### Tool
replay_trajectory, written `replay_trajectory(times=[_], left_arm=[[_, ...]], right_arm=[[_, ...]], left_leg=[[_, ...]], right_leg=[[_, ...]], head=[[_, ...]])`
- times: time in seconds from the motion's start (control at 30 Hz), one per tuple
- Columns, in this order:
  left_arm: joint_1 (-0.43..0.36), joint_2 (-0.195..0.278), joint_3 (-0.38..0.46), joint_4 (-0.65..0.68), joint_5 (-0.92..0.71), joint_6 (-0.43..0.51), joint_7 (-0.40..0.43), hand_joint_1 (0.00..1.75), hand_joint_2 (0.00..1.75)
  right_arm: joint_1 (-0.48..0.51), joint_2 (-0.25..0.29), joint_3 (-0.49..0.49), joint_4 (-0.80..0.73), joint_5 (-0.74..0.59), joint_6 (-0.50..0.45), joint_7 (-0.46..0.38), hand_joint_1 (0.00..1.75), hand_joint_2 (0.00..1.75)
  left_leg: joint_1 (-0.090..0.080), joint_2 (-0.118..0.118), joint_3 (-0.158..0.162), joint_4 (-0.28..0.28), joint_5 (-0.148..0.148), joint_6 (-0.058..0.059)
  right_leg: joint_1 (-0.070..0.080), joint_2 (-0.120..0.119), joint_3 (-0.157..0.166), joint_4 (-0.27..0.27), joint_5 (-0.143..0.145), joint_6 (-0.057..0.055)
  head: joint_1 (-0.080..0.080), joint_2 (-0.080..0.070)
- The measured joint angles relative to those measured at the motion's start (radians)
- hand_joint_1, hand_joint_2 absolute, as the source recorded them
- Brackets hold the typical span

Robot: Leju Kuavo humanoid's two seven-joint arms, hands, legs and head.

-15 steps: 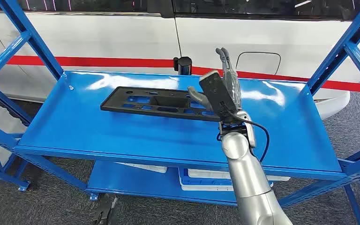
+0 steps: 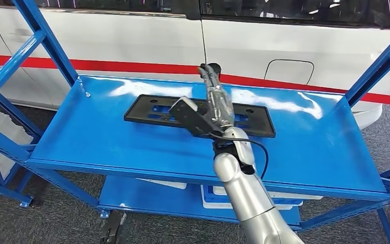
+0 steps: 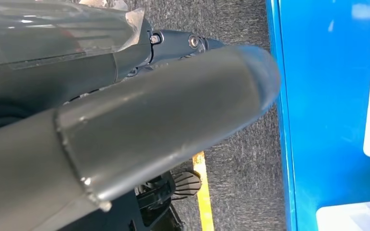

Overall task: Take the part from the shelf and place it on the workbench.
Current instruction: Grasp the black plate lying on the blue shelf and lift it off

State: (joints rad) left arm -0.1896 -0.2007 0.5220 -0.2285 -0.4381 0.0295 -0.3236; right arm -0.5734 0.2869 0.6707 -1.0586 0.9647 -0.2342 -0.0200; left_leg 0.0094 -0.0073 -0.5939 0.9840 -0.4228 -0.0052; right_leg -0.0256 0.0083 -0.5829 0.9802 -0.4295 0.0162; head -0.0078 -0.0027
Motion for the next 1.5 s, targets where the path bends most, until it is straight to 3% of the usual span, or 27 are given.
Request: replay_trajectory(times=[0.17,0.3,0.57,0.87,1.1,1.3,1.33,1.43,1.47,1.5], left_arm=[[0.007,0.005,0.003,0.000,0.027,-0.002,-0.003,0.00,0.00],[0.012,0.009,0.004,0.000,0.036,-0.002,0.000,0.00,0.00],[0.012,0.011,0.004,0.000,0.033,-0.003,0.023,0.00,0.00],[0.012,0.012,0.004,0.000,0.033,-0.017,0.032,0.00,0.00],[0.012,0.012,0.004,0.000,0.031,-0.021,0.034,0.00,0.00],[0.013,0.012,0.004,0.000,0.020,-0.032,0.040,0.00,0.00],[0.013,0.013,0.004,0.000,0.020,-0.034,0.041,0.00,0.00],[0.015,0.013,0.004,0.000,0.019,-0.040,0.041,0.00,0.00],[0.016,0.014,0.004,0.000,0.019,-0.041,0.041,0.00,0.00],[0.017,0.014,0.004,0.000,0.019,-0.042,0.041,0.00,0.00]], right_arm=[[-0.003,0.050,0.079,0.085,-0.004,0.021,-0.010,0.00,1.75],[-0.013,0.054,0.138,0.116,-0.009,0.051,0.011,0.00,1.75],[-0.040,0.054,0.223,0.234,-0.005,0.047,0.070,0.00,1.75],[-0.072,0.053,0.250,0.394,0.096,-0.073,0.160,0.00,1.75],[-0.087,0.053,0.250,0.465,0.133,-0.094,0.189,0.00,1.75],[-0.112,0.051,0.207,0.543,0.327,-0.182,0.260,0.00,1.75],[-0.116,0.050,0.193,0.554,0.362,-0.195,0.274,0.12,1.75],[-0.121,0.045,0.148,0.577,0.456,-0.226,0.315,1.18,1.75],[-0.120,0.042,0.133,0.582,0.488,-0.236,0.328,1.41,1.75],[-0.118,0.039,0.118,0.586,0.518,-0.247,0.341,1.44,1.75]], left_leg=[[-0.001,-0.002,0.000,0.001,-0.002,0.005],[-0.001,-0.002,0.000,0.001,-0.003,0.007],[0.001,-0.002,0.001,0.001,-0.003,0.008],[0.001,-0.002,0.001,0.001,-0.003,0.008],[0.001,-0.001,0.001,0.001,-0.003,0.008],[0.001,-0.001,0.002,0.001,-0.003,0.008],[0.001,-0.001,0.002,0.001,-0.003,0.008],[0.001,-0.001,0.003,0.001,-0.003,0.008],[0.001,-0.001,0.003,0.001,-0.003,0.008],[0.001,-0.001,0.003,0.001,-0.003,0.008]], right_leg=[[0.000,-0.001,0.002,-0.004,0.001,0.004],[0.000,-0.001,0.002,-0.005,0.000,0.015],[0.002,-0.001,0.002,-0.003,0.000,0.016],[0.003,-0.001,0.002,-0.003,0.000,0.016],[0.003,-0.001,0.002,-0.003,0.000,0.016],[0.003,-0.001,0.002,-0.003,0.000,0.016],[0.003,-0.001,0.003,-0.003,0.000,0.016],[0.003,-0.001,0.004,-0.003,0.000,0.016],[0.003,-0.001,0.004,-0.003,0.000,0.016],[0.003,-0.001,0.004,-0.003,0.000,0.016]], head=[[0.000,0.000],[0.000,0.000],[0.000,0.000],[0.000,0.000],[0.000,0.000],[0.000,0.000],[0.000,0.000],[-0.001,0.000],[0.000,0.000],[0.000,0.000]])
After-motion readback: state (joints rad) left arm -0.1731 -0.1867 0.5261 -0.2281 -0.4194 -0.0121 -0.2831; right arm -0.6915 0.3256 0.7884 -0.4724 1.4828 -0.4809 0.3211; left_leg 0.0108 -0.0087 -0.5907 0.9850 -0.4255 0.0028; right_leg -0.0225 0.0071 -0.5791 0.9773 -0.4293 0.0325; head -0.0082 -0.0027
